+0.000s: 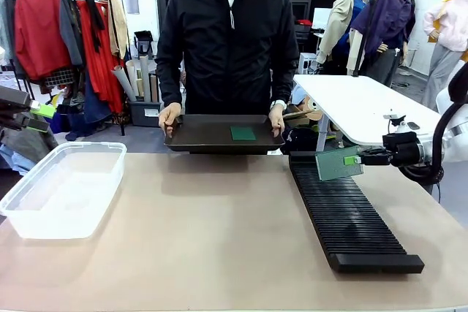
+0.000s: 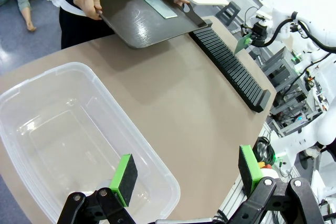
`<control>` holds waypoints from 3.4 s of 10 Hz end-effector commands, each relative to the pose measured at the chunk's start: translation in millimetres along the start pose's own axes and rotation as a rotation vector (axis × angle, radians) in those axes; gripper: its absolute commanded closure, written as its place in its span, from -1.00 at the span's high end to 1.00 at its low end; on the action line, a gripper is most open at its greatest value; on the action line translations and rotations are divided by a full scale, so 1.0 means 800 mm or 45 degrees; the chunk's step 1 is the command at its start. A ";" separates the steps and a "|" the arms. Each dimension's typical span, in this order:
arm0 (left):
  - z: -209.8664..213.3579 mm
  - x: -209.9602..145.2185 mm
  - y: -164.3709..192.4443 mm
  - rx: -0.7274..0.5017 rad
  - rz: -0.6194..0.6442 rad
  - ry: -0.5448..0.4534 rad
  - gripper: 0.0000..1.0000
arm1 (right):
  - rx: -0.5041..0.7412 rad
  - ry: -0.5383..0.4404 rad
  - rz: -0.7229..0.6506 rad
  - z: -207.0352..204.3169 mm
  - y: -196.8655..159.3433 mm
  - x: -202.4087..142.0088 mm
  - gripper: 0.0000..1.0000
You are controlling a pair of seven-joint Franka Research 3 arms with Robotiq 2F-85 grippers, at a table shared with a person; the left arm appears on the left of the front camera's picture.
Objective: Sort PCBs into racks and boxes based on the side picked up.
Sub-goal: If the short side of the Blank PCB is picked up, insert it into the PCB Rack ; if the long side is picked up, place it in the Organizing box.
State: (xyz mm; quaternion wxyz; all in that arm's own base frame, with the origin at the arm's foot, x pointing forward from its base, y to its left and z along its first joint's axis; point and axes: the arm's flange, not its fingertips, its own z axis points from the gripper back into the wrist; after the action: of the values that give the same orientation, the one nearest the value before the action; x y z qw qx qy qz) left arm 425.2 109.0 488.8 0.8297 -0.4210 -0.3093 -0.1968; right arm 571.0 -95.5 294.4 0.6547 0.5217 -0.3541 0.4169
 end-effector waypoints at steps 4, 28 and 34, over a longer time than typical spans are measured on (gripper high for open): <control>0.001 0.000 -0.002 -0.002 -0.003 -0.002 1.00 | 0.005 0.003 -0.019 -0.003 0.000 0.003 -1.00; 0.001 0.000 -0.002 -0.002 -0.003 -0.002 1.00 | 0.171 -0.153 0.221 -0.013 -0.126 -0.019 -1.00; 0.001 0.000 -0.002 -0.002 -0.003 -0.002 1.00 | 0.170 -0.073 0.212 -0.026 -0.136 -0.020 -1.00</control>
State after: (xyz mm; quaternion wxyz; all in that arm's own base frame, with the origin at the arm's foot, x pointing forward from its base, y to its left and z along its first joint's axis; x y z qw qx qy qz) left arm 425.1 109.1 488.9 0.8297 -0.4209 -0.3095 -0.1967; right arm 654.0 -91.8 230.4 0.5620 0.5451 -0.3989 0.4774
